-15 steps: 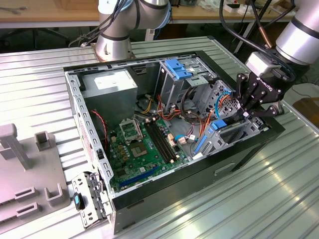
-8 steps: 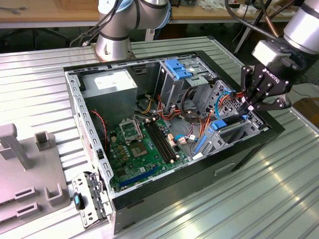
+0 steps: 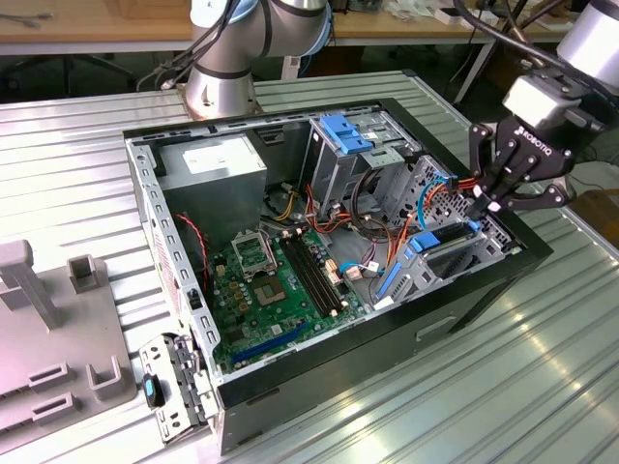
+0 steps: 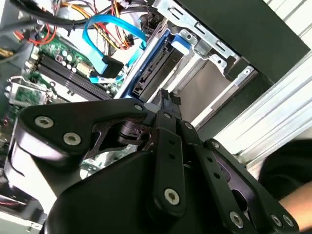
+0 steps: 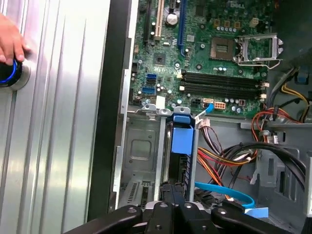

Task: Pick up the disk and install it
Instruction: 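Insert the first disk wire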

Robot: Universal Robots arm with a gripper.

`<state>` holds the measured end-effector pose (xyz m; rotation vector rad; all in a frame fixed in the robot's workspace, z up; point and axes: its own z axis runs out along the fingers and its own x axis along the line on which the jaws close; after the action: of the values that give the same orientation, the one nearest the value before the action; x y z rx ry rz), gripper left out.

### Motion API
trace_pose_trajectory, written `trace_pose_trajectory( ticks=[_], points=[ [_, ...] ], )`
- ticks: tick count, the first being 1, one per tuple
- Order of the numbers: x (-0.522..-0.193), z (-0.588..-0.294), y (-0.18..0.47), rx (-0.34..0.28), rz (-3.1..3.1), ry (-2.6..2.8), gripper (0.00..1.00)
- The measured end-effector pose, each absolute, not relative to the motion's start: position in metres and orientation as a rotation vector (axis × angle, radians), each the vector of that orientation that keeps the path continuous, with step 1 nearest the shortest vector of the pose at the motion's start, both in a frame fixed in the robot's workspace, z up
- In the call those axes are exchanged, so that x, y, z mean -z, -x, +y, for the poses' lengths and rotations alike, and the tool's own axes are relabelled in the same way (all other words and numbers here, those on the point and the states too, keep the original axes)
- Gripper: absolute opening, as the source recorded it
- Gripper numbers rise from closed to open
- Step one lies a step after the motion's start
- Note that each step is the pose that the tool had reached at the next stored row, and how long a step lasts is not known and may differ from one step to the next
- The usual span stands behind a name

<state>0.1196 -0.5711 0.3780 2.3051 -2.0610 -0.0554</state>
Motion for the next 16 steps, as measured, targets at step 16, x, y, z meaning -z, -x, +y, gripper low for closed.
trace_pose_trajectory(
  ticks=[16],
  points=[
    [-0.3780,-0.5723,-0.1195,0.045,-1.732,-2.556,0.11]
  ],
)
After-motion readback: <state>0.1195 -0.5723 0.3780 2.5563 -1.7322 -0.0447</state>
